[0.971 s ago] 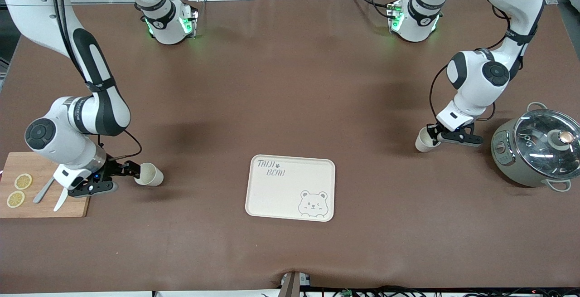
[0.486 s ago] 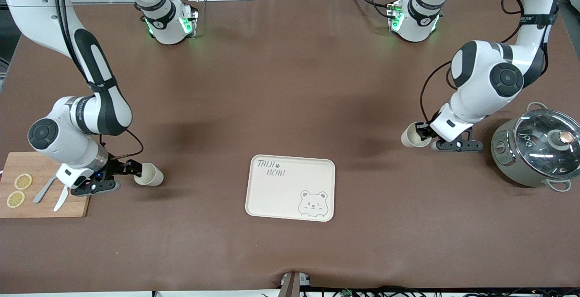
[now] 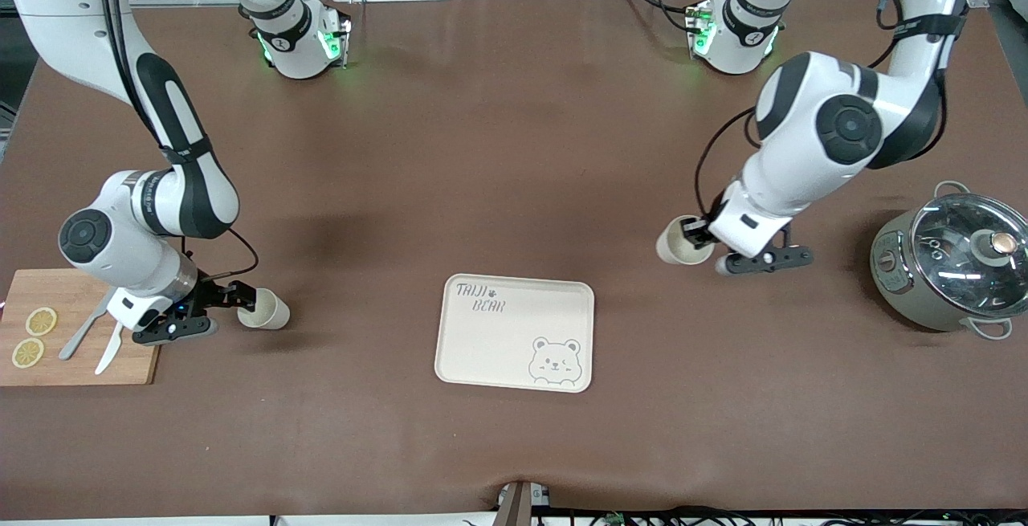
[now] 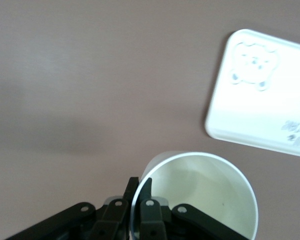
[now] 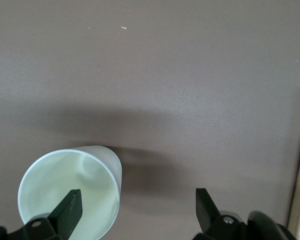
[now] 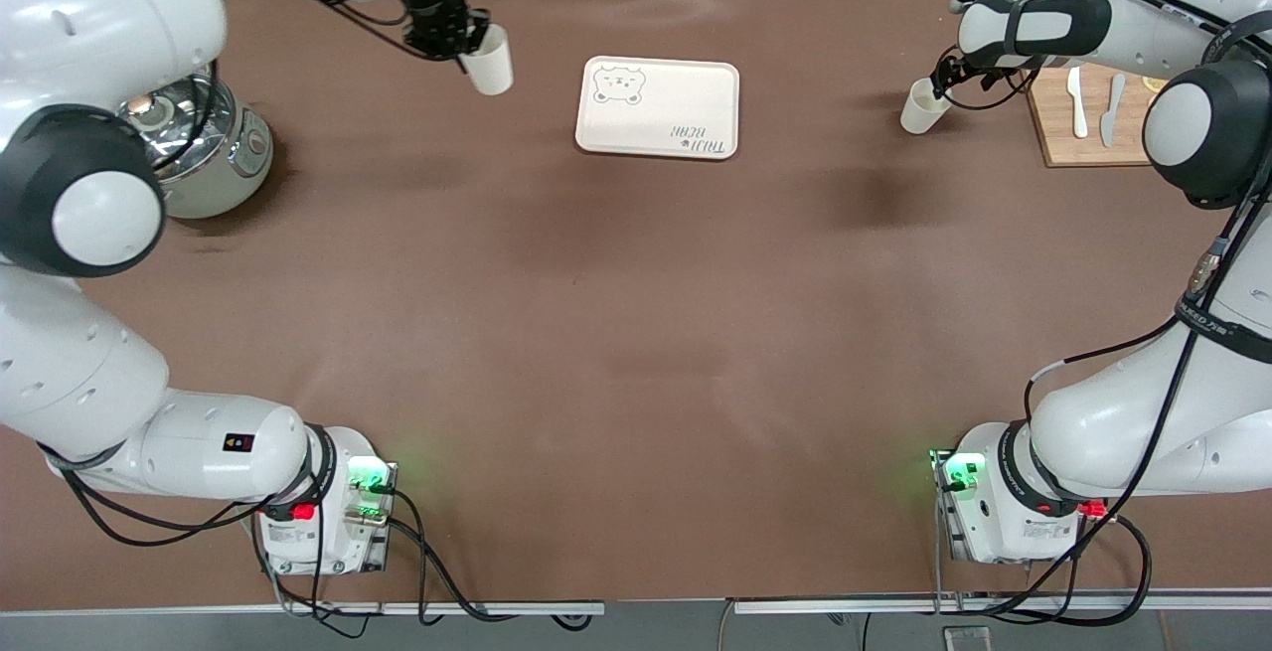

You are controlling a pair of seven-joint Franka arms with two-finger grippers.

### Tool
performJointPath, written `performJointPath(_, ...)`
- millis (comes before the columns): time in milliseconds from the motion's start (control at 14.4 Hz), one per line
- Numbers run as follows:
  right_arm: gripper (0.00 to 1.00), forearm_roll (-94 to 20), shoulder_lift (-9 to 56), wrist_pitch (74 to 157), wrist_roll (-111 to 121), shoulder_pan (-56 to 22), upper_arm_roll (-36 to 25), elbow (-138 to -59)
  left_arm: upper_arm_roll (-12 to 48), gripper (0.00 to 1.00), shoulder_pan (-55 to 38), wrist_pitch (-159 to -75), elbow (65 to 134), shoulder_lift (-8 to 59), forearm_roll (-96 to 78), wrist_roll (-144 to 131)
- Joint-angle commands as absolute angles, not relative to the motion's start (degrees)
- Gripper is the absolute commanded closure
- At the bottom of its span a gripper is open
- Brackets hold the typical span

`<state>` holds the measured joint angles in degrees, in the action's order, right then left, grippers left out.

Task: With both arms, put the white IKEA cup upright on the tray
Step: 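Carry the white cup with the left gripper over the bear tray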

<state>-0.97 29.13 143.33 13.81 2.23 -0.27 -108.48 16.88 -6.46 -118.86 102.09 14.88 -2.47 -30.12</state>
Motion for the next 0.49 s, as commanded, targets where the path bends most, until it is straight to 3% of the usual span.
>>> performJointPath(0,0.0,-1.14,28.92,145.98,14.5,1.93,-0.09,-110.3,16.88,1.0,-10.45,-116.98,94.15,21.43,0.51,-37.24)
performJointPath(416,0.0,-1.14,29.09,149.05,14.5,1.85,-0.09,-112.05,16.88,1.0,-15.29,-116.98,82.55,32.15,1.93,-44.2)
